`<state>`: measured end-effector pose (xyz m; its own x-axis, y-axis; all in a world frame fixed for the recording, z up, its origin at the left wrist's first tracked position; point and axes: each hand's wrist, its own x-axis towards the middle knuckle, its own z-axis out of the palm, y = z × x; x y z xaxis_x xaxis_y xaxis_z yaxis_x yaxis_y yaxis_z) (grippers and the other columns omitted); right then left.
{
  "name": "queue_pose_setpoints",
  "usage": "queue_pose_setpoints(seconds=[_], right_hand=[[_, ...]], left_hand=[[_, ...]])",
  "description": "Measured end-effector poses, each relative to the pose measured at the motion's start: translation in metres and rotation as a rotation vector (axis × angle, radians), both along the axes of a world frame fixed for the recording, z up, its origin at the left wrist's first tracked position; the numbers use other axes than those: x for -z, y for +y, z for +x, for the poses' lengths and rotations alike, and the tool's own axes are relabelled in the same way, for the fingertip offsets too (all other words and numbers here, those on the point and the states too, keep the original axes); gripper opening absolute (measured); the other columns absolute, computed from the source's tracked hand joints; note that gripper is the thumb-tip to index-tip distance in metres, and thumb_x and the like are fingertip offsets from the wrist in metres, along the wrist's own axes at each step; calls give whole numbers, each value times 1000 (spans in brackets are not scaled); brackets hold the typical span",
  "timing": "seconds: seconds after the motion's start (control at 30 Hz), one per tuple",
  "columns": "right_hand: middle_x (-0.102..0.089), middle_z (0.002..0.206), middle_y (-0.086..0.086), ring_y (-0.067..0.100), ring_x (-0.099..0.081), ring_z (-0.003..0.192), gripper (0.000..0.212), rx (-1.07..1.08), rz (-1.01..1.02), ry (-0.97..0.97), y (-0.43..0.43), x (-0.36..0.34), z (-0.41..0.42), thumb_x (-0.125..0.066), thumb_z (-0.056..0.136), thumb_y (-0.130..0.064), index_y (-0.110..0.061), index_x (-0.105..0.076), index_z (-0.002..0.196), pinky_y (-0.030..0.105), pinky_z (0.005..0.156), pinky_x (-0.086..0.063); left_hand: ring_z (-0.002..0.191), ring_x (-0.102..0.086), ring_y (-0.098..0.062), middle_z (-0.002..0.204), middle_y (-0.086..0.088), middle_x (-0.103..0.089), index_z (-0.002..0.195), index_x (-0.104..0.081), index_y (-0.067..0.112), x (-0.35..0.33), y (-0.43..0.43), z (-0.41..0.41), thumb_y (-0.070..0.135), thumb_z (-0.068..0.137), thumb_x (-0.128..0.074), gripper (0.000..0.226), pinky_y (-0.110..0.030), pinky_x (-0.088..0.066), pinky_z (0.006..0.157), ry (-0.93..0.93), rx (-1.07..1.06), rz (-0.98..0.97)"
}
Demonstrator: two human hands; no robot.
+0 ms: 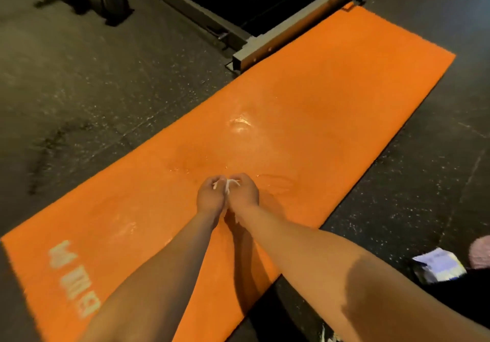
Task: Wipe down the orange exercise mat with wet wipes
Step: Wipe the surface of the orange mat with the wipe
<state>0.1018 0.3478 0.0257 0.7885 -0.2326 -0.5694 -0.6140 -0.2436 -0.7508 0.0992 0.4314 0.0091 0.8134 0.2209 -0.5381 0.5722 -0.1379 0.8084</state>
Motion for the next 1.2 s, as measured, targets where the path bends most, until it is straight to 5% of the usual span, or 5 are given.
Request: queue_pose_setpoints(seconds=[0.3, 0.5, 0.73, 0.87, 1.2], right_hand=[[-63, 121, 10, 32, -62, 104, 19, -206, -27, 29, 86, 26, -68, -46, 102, -14, -17, -61, 113, 39, 81, -51], [-60, 127, 10, 32, -59, 108, 22, -301, -62, 24, 122, 16, -114, -43, 101, -10, -20, -60, 111, 42, 87, -53], [-61, 120, 9, 28, -56, 100, 20, -439, -92, -40, 120, -17, -168, -47, 107, -19, -12, -60, 119, 29, 69, -43], [-56, 135, 13, 28, -54, 101, 26, -555, -93, -88, 113, -40, -185, -47, 101, -9, -13, -58, 124, 29, 76, -39], [-53, 131, 12, 30, -52, 99, 28, -613, -64, -81, 86, -72, -224, -51, 103, -17, -15, -53, 131, 34, 77, -42]], left_hand=[[94, -68, -34, 117, -8, -67, 113, -59, 33, 15, 81, -92, 38, 104, -52, 13, -49, -57, 80, -25, -284, -159], [96, -63, -25, 118, -7, -59, 133, -53, 26, 3, 118, -149, 23, 105, -46, 29, -42, -52, 81, 5, -513, -345], [85, -64, -16, 104, 2, -60, 143, -44, 22, -14, 110, -210, 14, 105, -45, 39, -37, -54, 76, 32, -402, -254], [81, -63, -21, 101, 0, -61, 122, -51, 25, -40, 100, -227, 12, 102, -52, 24, -31, -51, 62, -31, -501, -178], [105, -62, -31, 126, -9, -53, 127, -52, 28, -71, 82, -272, 25, 100, -60, 29, -45, -55, 86, -84, -577, -189]])
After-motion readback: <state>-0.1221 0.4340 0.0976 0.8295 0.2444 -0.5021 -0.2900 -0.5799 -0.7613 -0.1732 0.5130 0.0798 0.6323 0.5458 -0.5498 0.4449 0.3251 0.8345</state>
